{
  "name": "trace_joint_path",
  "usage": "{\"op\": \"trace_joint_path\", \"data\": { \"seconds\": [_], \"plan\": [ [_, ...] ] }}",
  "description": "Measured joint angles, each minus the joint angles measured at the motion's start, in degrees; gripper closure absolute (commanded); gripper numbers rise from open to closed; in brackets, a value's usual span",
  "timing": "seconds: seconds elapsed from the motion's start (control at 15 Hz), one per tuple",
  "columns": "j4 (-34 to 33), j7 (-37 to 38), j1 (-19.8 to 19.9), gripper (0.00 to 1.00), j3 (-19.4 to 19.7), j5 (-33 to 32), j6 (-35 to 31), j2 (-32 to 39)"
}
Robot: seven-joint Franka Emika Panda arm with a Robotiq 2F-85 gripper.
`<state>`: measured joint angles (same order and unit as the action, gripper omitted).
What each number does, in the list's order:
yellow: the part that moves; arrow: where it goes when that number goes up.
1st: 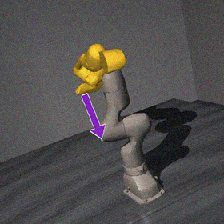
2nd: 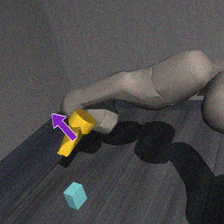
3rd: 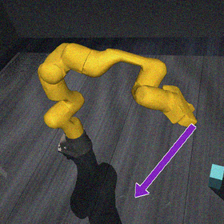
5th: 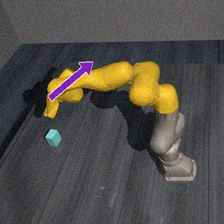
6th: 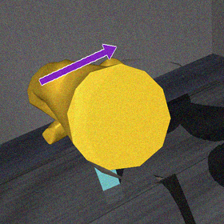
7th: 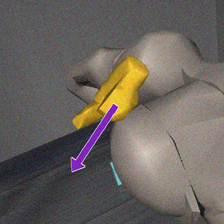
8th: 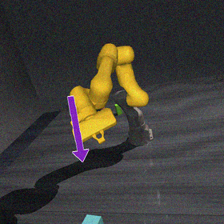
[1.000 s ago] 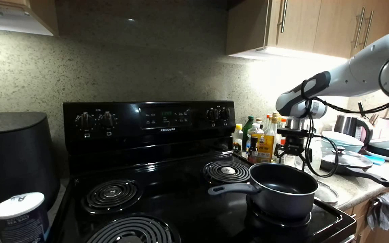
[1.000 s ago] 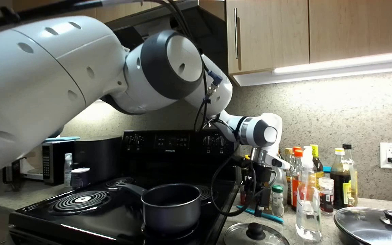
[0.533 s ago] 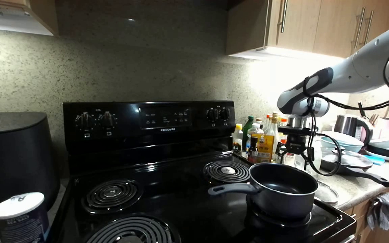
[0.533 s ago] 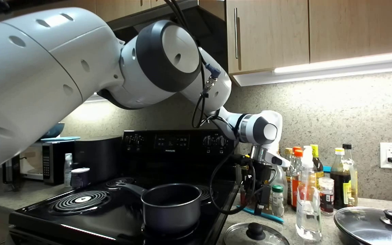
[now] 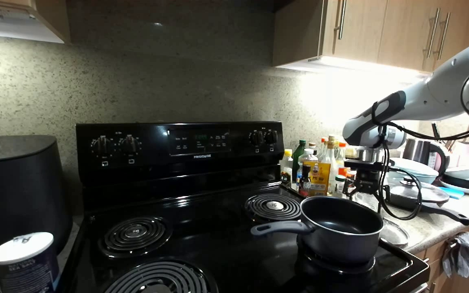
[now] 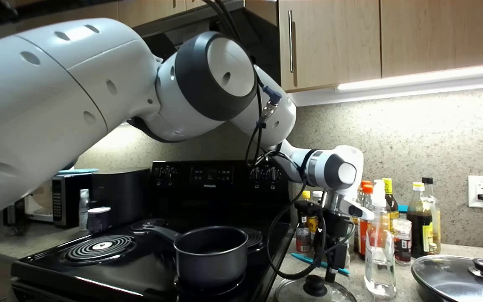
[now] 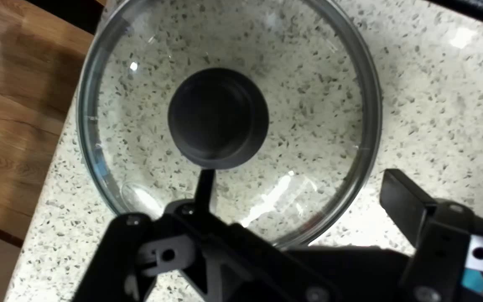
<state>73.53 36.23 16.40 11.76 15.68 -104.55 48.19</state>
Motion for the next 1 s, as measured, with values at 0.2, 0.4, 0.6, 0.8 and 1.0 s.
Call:
{"op": "trace_joint_path", "data": {
  "seconds": [0.2, 0.4, 0.6, 0.8, 1.0],
  "plan": [
    [0.14, 0.28, 1.20, 0.00, 0.18, 0.30, 0.00, 0.10],
    [0.14, 1.65, 1.43, 0.00, 0.39, 0.39, 0.00, 0.10],
    [0.10, 1.97, 1.35, 0.00, 0.39, 0.32, -0.06, 0.12],
    [1.35, 1.40, 1.35, 0.00, 0.66, -0.02, -1.60, -0.63],
    [6.63, -0.85, 1.36, 0.00, 1.32, -0.02, -5.87, -4.28]
  ]
}}
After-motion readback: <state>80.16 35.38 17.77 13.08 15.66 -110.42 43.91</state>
